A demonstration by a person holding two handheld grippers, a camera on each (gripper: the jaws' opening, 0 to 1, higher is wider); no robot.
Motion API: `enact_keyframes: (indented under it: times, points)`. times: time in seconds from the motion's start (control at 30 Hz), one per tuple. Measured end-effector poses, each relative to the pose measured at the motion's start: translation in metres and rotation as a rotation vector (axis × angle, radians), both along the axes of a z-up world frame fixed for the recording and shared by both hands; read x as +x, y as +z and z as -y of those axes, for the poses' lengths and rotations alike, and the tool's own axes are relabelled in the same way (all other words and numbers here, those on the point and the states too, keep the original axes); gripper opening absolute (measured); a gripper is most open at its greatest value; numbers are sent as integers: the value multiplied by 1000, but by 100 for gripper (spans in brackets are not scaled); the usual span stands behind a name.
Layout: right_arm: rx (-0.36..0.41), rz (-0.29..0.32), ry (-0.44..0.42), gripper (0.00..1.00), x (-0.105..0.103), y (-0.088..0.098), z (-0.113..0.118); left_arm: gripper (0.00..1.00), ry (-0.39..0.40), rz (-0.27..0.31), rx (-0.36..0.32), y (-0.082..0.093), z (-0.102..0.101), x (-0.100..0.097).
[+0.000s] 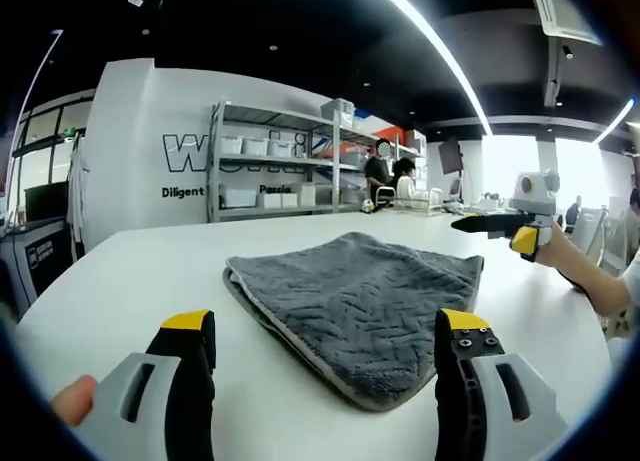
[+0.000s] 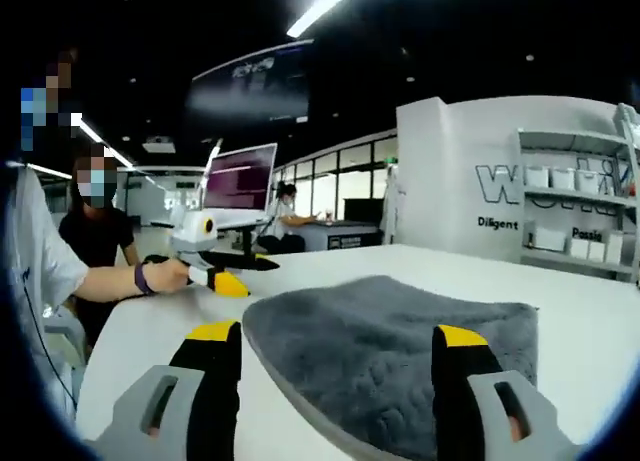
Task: Open the folded towel by lifting each exposed corner and separating the folded layers until the towel lies flat within the target outline without major curled edges
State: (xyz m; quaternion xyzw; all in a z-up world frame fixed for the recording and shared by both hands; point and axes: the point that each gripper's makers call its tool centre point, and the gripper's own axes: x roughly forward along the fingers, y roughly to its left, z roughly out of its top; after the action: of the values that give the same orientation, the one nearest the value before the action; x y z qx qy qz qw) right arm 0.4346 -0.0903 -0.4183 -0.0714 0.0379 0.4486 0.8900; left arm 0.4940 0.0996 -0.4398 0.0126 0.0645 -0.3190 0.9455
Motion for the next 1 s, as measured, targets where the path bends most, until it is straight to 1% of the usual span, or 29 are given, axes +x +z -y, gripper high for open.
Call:
enact_keyframes:
  times: [0.07,0.13,0.3,0.4,0.47,0.6,0.73,0.8,0.9,1.0]
  points:
    - [-47,0,19,82,-2,-10,-9,89,2,-2,2,-1,-1,1]
    - [-70,-20,29,84,-3,-20,-16,90,6,-2,-1,0,-2,2]
    - [-104,-48,32,94,0,-35,-23,90,16,11,-12,4,-5,2]
    - [-130,-41,23,98,1,-41,-25,91,20,12,-18,5,-7,3]
    - [-137,-40,28,99,0,-44,-27,92,23,14,-17,5,-7,4]
    - [-143,-52,67,99,-5,-51,-37,93,25,19,-19,6,-8,4]
    - [-174,-60,80,99,-5,-61,-42,93,29,24,-20,8,-8,5]
    - [-187,-43,72,99,-3,-63,-42,93,31,29,-17,8,-8,6]
    - [-195,-35,42,99,3,-63,-38,93,25,34,1,7,-4,5]
    - [-229,26,-40,99,15,-57,-30,93,20,40,13,6,-2,4]
